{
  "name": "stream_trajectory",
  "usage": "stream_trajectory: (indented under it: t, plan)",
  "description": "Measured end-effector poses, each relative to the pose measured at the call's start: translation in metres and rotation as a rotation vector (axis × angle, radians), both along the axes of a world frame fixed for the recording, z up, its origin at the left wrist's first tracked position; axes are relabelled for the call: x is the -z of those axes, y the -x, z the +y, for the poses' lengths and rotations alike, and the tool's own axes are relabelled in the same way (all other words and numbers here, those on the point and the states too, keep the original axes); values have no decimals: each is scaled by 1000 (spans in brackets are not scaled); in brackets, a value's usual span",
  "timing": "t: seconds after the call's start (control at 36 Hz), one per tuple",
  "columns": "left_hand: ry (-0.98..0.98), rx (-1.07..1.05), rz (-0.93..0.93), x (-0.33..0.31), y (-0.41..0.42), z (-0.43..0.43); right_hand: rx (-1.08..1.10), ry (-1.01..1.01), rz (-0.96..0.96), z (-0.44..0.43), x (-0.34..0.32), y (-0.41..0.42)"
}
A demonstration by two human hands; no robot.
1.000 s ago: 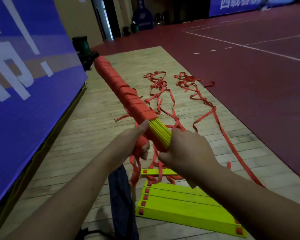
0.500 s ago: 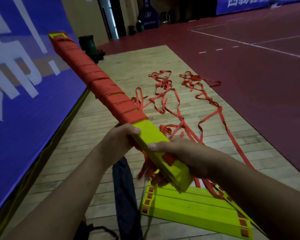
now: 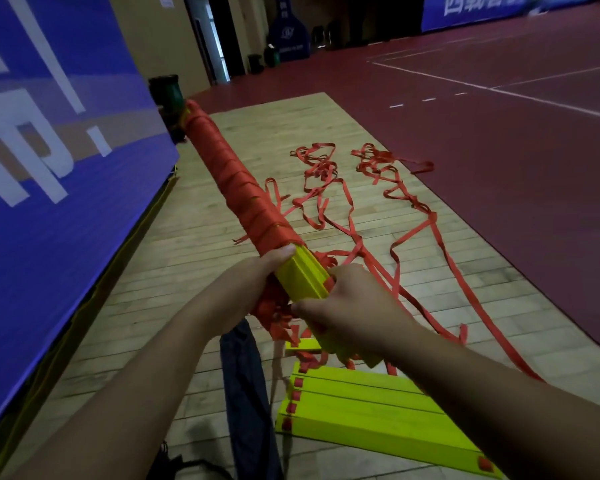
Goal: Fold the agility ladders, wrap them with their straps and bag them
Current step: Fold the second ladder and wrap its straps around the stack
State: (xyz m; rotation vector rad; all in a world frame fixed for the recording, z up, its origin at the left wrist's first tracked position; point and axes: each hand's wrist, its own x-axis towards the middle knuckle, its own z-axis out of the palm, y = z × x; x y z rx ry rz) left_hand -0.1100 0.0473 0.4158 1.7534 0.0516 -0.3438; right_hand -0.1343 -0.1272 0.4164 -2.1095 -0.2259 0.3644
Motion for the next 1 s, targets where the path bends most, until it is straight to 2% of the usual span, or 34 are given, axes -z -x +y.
stream_trajectory:
  t: [0.08,0.19,0.25,0.31,0.39,0.53,0.61,0.81,0.89,1.0]
  plan:
    - [-85,-42,-2,6,-2,-9,42,204,-203,1,6,2]
    - [111,-133,-4,8,-3,-18,37,495,-510,2,6,11]
    - [174,-178,-48,11,-2,-17,35,505,-563,4,6,12]
    - [209,-187,-98,12,-2,-11,18,430,-551,5,9,10]
    - [223,-160,-191,14,-1,1,-13,211,-351,4,10,4]
    - [299,-51,-268,13,3,8,-258,-327,379,-9,0,-4]
    - [330,-17,-271,13,3,7,-307,-442,483,-8,-3,1]
    - [367,-134,-226,10,-4,-3,-102,-494,276,5,-8,10]
    - [349,-167,-191,9,-4,-10,-64,-296,142,1,-8,8]
    - [123,-115,-154,7,-6,-6,-9,33,-105,-10,-10,0]
